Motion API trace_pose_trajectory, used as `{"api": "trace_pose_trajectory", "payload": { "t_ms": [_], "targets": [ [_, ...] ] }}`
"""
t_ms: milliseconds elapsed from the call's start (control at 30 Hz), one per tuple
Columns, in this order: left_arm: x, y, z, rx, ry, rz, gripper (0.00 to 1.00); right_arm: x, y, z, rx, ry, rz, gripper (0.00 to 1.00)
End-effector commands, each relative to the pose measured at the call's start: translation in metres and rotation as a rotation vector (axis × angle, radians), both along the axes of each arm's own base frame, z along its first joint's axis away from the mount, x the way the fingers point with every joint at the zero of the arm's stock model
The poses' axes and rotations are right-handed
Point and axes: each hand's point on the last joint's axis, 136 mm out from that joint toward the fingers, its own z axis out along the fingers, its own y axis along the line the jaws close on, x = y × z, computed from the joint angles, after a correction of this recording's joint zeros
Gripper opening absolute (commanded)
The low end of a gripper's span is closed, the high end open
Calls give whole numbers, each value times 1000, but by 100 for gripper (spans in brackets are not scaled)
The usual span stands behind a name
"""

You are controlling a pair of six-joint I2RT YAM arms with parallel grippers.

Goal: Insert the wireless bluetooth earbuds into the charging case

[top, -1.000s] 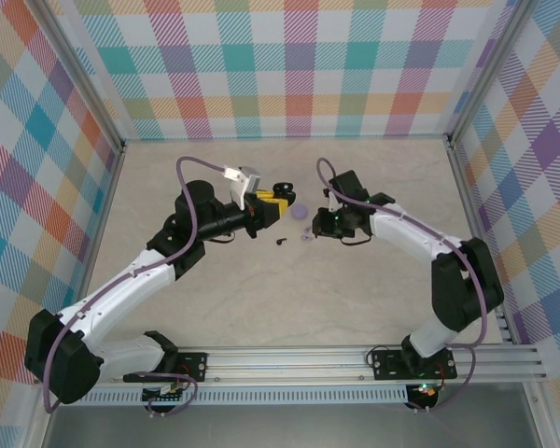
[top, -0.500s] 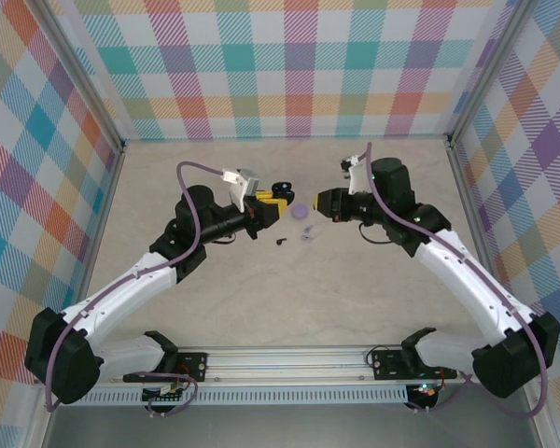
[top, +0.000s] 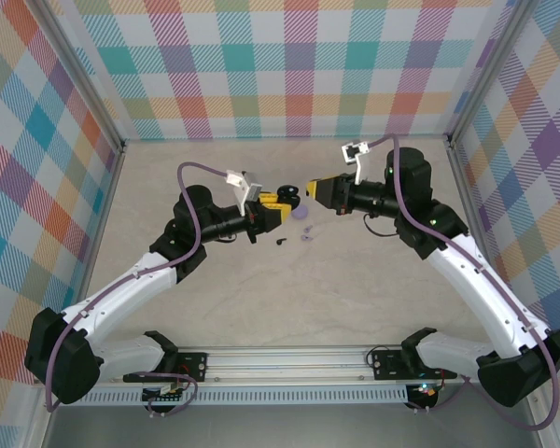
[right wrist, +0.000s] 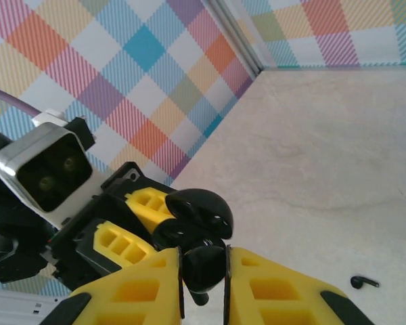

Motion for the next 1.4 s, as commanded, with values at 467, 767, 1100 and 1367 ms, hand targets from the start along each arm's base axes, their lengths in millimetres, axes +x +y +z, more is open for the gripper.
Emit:
{"api": "trace_pose_trajectory", "payload": {
  "t_ms": [467,767,1100,1367],
  "targets": [
    [-11,-13,24,-47,-31,-85,11,-6,29,16,-2,-76,99,19],
    [-14,-14,29,-64,-24,-99,11,-3,30,8,-26,-72,82,19],
    [-14,-14,33,-77,-20,-102,11,-1,30,2,-44,-61,71,19],
    [-15,-14,34,-83,-17,-108,11,2,30,-3,-58,-54,61,19]
  ]
}}
